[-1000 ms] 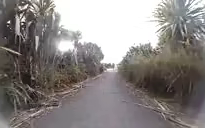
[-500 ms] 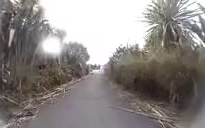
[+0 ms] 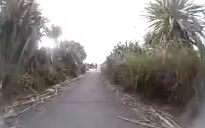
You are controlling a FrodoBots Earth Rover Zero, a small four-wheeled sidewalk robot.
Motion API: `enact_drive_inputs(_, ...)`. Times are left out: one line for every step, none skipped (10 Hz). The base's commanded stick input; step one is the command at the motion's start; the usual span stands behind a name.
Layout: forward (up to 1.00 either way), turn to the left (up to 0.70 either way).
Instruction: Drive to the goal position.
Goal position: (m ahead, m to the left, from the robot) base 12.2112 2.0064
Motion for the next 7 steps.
enact_drive_inputs(0.70, 0.00)
enact_drive_inputs(0.70, 0.00)
enact_drive_inputs(0.70, 0.00)
enact_drive_inputs(0.70, 0.00)
enact_drive_inputs(0.70, 0.00)
enact_drive_inputs(0.70, 0.00)
enact_drive_inputs(0.70, 0.00)
